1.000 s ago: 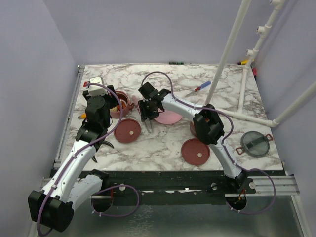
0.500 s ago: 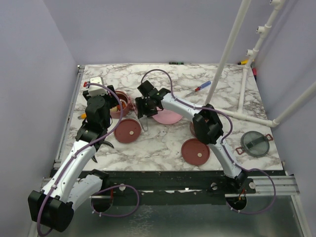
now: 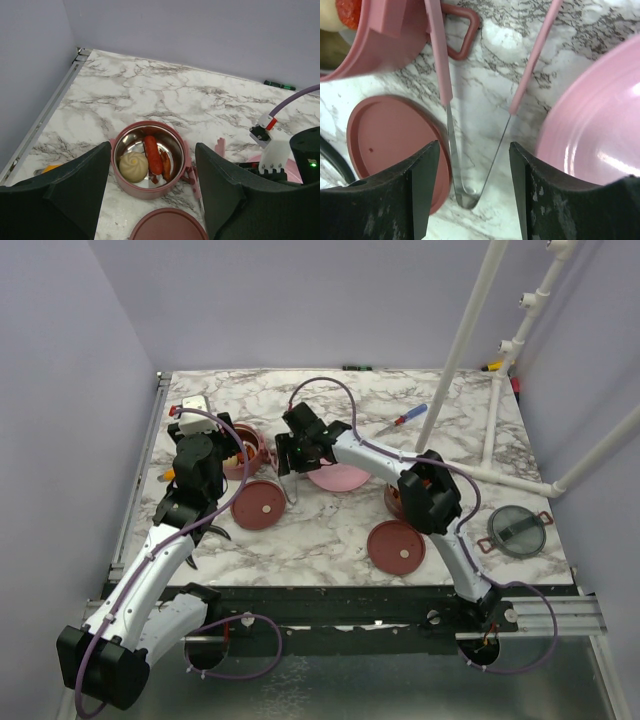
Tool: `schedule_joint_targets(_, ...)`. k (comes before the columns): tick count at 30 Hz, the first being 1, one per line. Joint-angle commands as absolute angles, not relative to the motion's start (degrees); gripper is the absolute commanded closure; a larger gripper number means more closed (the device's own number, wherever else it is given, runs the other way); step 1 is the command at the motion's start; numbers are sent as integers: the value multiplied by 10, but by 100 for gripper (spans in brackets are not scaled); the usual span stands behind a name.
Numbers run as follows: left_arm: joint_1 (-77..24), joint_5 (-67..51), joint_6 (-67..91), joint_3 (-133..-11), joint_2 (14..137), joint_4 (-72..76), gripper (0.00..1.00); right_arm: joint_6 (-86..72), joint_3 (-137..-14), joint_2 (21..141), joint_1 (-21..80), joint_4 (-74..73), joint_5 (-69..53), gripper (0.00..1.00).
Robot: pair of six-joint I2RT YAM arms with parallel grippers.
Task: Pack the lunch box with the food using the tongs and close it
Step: Place the clamp at the center of the board, then pick up the box lid from the center of the board.
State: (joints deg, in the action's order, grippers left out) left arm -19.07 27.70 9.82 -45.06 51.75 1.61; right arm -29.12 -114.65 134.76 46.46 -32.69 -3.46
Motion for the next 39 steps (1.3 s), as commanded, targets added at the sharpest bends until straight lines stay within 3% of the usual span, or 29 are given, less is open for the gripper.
schedule_joint_targets(1,-186,272,98,-447,510,23,30,-276,-1095,1259,468,-257,-3,37)
schedule_joint_targets(7,-186,261,101,-447,514,24,30,-233,-1073,1203,468,-267,40,34)
schedule_joint_targets(14,-200,217,105,-450,532,24,31,-191,-955,1070,468,-246,121,26)
schedule_joint_targets(18,-227,189,134,-456,551,24,32,-183,-877,978,462,-243,179,10)
schedule_joint_targets(20,-236,169,163,-451,559,25,33,-193,-841,928,451,-249,196,6)
schedule_joint_targets(26,-298,171,235,-415,571,30,35,-215,-730,781,436,-302,249,3)
schedule_joint_targets(31,-377,148,294,-382,623,77,35,-274,-660,661,432,-400,264,7)
schedule_joint_targets(36,-476,132,321,-396,711,120,35,-326,-599,602,417,-464,309,8)
schedule_joint_targets(39,-513,93,333,-406,753,154,35,-327,-564,573,395,-429,311,8)
